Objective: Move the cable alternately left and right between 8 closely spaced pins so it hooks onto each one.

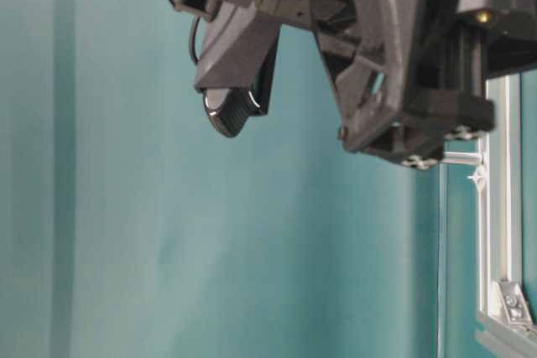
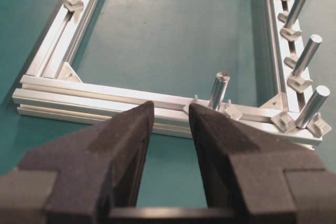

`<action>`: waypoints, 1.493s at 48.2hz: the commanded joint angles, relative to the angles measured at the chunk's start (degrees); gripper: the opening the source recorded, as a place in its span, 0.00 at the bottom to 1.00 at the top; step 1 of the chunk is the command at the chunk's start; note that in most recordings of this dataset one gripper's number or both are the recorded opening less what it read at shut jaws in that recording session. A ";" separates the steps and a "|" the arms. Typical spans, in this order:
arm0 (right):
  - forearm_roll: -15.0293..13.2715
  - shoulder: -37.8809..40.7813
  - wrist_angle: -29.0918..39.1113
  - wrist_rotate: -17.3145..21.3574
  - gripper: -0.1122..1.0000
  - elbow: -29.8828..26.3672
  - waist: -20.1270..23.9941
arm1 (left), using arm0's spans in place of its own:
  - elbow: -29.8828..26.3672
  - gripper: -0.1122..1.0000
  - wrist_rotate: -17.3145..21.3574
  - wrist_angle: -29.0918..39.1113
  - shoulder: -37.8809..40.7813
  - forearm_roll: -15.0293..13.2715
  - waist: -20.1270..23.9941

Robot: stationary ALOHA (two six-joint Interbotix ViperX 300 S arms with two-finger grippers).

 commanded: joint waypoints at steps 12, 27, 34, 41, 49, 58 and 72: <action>0.00 -0.79 0.09 -0.09 0.22 -1.76 0.35 | -0.79 0.44 -0.35 -0.44 0.44 0.18 0.09; 0.09 -0.09 0.09 1.32 0.22 -2.55 1.32 | -0.79 0.44 -0.35 -0.53 0.44 0.18 0.09; 0.00 0.35 0.09 4.31 0.22 -2.55 2.81 | -0.88 0.44 -0.35 -0.44 0.53 0.09 0.09; 0.00 0.62 0.09 6.94 0.22 -2.55 4.66 | -0.79 0.44 -0.35 -0.53 0.44 0.18 0.09; 0.00 0.79 0.26 9.84 0.22 -2.72 6.68 | -0.79 0.44 -0.35 -0.53 0.44 0.18 0.26; 0.09 1.67 2.11 12.48 0.22 -4.31 8.88 | -0.79 0.44 -0.35 -0.53 0.53 0.09 0.26; 0.09 3.87 4.48 12.92 0.22 -8.44 10.37 | -0.70 0.44 -0.35 -0.53 0.44 0.18 0.09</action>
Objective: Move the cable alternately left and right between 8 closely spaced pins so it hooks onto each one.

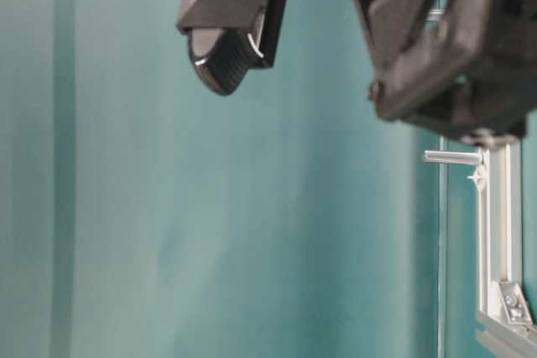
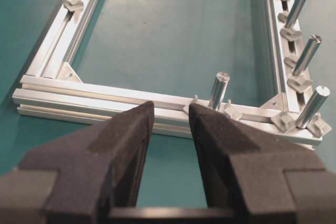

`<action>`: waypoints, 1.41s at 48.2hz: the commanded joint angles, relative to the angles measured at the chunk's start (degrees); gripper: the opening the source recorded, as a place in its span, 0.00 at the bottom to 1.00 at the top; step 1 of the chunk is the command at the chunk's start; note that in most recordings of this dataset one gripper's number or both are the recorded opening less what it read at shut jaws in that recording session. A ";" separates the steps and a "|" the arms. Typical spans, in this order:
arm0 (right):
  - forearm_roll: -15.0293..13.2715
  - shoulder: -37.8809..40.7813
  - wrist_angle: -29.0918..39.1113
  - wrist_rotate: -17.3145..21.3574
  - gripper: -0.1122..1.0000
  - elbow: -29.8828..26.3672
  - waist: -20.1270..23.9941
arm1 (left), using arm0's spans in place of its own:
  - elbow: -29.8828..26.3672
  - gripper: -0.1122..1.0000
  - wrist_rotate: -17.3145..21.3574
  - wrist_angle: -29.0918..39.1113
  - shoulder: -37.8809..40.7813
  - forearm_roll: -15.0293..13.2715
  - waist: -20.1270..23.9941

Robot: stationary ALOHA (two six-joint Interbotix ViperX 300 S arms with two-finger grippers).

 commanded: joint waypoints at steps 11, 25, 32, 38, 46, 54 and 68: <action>0.00 0.79 0.88 -0.09 0.22 -4.48 0.62 | -0.62 0.44 -0.35 -0.53 0.35 0.09 0.09; -0.88 3.78 0.88 -0.09 0.22 -8.70 0.26 | -0.62 0.44 -0.35 -0.53 0.35 0.09 0.26; -1.85 5.89 0.88 -0.35 0.22 -11.87 -0.53 | -0.62 0.44 -0.35 -0.53 0.44 0.18 0.09; -2.72 7.56 0.97 -0.70 0.22 -14.50 -1.32 | -0.62 0.44 -0.35 -0.62 0.35 0.09 0.09; -2.99 9.05 0.88 -1.23 0.22 -16.70 -2.11 | -0.62 0.44 -0.35 -0.62 0.35 0.18 0.09; -2.99 10.02 0.88 -1.76 0.22 -18.19 -2.64 | -0.62 0.44 -0.35 -0.53 0.35 0.09 0.09; -3.34 10.28 1.85 -2.81 0.22 -18.54 -3.96 | -0.62 0.44 -0.35 -0.53 0.35 0.18 0.09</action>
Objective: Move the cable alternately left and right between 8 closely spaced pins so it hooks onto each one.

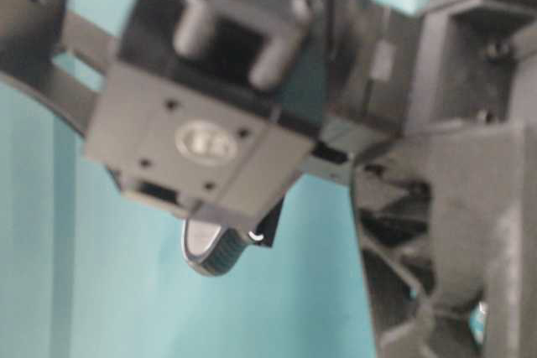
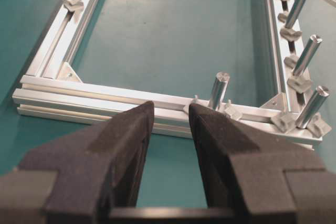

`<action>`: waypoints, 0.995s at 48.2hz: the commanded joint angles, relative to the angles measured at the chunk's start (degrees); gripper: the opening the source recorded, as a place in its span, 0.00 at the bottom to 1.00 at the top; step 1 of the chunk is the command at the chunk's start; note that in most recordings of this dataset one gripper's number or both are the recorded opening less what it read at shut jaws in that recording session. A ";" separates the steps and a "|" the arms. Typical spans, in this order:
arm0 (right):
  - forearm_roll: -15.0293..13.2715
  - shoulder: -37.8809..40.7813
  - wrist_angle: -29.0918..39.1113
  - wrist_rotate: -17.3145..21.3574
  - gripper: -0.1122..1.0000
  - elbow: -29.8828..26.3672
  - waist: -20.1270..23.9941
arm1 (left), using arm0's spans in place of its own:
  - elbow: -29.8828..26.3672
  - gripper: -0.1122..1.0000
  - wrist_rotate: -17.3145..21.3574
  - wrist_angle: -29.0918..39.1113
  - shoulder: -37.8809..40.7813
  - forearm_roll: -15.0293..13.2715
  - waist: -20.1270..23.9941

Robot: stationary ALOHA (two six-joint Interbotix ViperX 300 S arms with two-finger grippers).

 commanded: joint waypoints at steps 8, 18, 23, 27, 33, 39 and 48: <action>-0.79 -1.32 0.97 -3.25 0.22 -1.32 -2.37 | -0.62 0.44 -0.35 -0.53 0.44 0.09 0.09; -0.79 -1.32 1.14 -7.12 0.22 -1.23 -4.48 | -0.62 0.44 -0.35 -0.53 0.44 0.18 0.00; -0.79 -1.41 1.85 -8.35 0.22 -1.23 -5.27 | -0.62 0.44 -0.35 -0.53 0.53 0.09 0.00; -0.79 -1.32 2.55 -9.05 0.22 -1.23 -5.80 | -0.62 0.44 -0.35 -0.53 0.44 0.09 0.00; -0.79 -1.41 3.25 -9.84 0.22 -1.05 -6.33 | -0.62 0.44 -0.35 -0.53 0.44 0.18 0.00; -0.79 -1.41 3.25 -10.02 0.22 -0.88 -6.77 | -0.62 0.44 -0.35 -0.53 0.44 0.18 0.00; -0.79 -1.41 3.25 -10.37 0.22 -0.70 -7.21 | -0.62 0.44 -0.35 -0.53 0.44 0.09 0.00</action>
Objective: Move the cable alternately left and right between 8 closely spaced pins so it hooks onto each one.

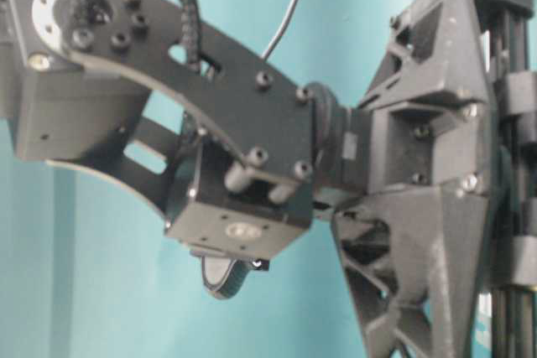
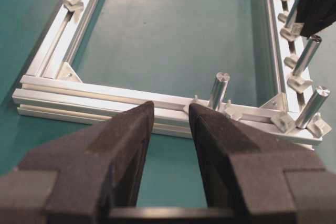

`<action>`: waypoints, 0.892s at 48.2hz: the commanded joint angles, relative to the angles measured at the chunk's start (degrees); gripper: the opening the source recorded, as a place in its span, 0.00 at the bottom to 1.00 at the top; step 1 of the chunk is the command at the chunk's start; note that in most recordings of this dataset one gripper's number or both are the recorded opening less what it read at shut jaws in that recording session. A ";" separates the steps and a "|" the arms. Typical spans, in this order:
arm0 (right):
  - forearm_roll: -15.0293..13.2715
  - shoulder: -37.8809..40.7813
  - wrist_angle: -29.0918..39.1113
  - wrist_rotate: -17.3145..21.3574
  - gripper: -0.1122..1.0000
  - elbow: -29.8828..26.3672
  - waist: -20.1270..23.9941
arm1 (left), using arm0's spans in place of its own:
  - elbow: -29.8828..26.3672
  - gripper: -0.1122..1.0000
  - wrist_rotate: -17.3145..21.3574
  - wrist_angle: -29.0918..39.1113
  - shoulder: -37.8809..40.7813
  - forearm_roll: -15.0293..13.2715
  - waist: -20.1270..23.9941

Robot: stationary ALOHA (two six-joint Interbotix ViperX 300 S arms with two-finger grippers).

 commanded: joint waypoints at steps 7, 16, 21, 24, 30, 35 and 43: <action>-0.44 -1.41 0.18 -1.23 0.22 -0.70 -0.53 | -0.62 0.44 -0.35 -0.53 0.44 0.18 0.00; -0.44 -1.41 -0.09 -1.32 0.22 -0.62 -0.70 | -0.62 0.44 -0.35 -0.53 0.44 0.18 0.00; -0.44 -1.41 -0.09 -1.32 0.22 -0.53 -0.70 | -0.62 0.44 -0.35 -0.53 0.44 0.18 0.00; -0.44 -1.41 -0.09 -1.23 0.22 -0.62 -0.70 | -0.62 0.44 -0.35 -0.62 0.44 0.18 0.00; -0.44 -1.41 -0.09 -1.23 0.22 -0.62 -0.62 | -0.62 0.44 -0.35 -0.53 0.44 0.18 0.00; -0.44 -1.41 -0.09 -1.23 0.22 -0.62 -0.70 | -0.53 0.44 -0.35 -0.53 0.44 0.18 0.00; -0.44 -1.41 -0.18 -1.32 0.22 -0.62 -0.70 | -0.62 0.44 -0.35 -0.53 0.44 0.18 0.00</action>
